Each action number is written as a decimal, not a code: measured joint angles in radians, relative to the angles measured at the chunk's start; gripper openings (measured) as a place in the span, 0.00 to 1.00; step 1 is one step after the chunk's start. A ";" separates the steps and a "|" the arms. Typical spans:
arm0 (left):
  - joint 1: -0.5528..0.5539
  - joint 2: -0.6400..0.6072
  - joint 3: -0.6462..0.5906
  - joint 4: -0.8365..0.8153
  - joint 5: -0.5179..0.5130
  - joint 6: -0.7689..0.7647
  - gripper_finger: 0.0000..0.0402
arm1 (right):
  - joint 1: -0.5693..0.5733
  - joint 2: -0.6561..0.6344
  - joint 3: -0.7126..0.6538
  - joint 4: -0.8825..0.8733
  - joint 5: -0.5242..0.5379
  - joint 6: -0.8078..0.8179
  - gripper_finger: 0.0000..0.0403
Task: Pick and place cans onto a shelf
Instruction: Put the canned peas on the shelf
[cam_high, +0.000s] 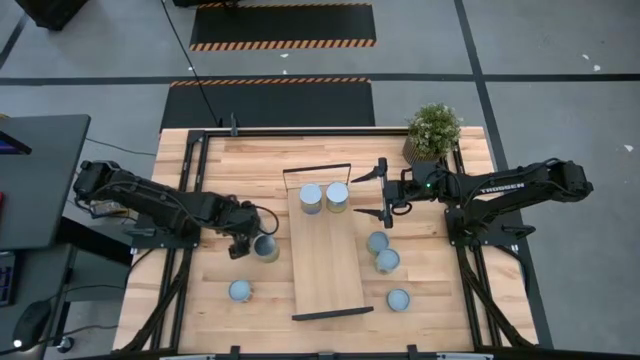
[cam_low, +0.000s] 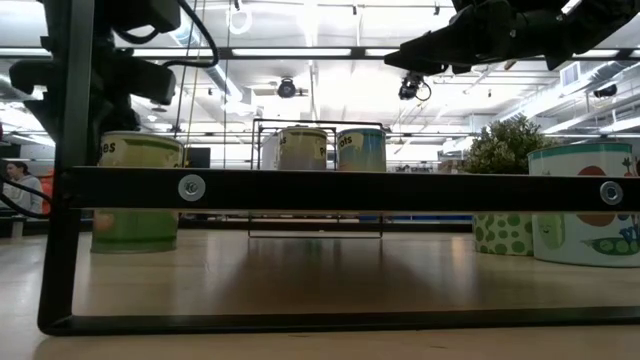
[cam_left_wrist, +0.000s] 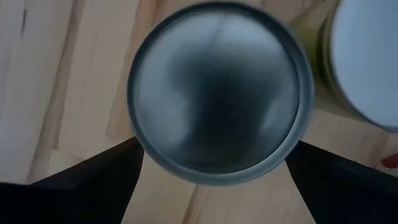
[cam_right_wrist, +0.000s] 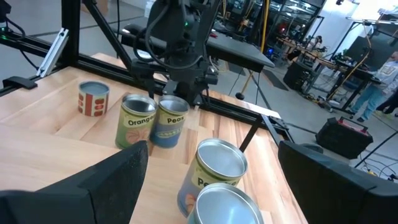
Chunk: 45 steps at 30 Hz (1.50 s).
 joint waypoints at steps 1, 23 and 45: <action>0.000 0.000 0.000 0.006 -0.003 0.006 0.98 | 0.000 0.000 0.000 -0.001 0.000 0.000 0.91; 0.004 0.026 0.001 0.110 -0.076 0.099 0.84 | 0.000 0.000 0.000 -0.003 0.000 0.013 0.91; 0.145 -0.001 0.240 -0.015 -0.095 0.211 0.80 | 0.000 0.000 0.000 0.000 0.000 0.021 0.91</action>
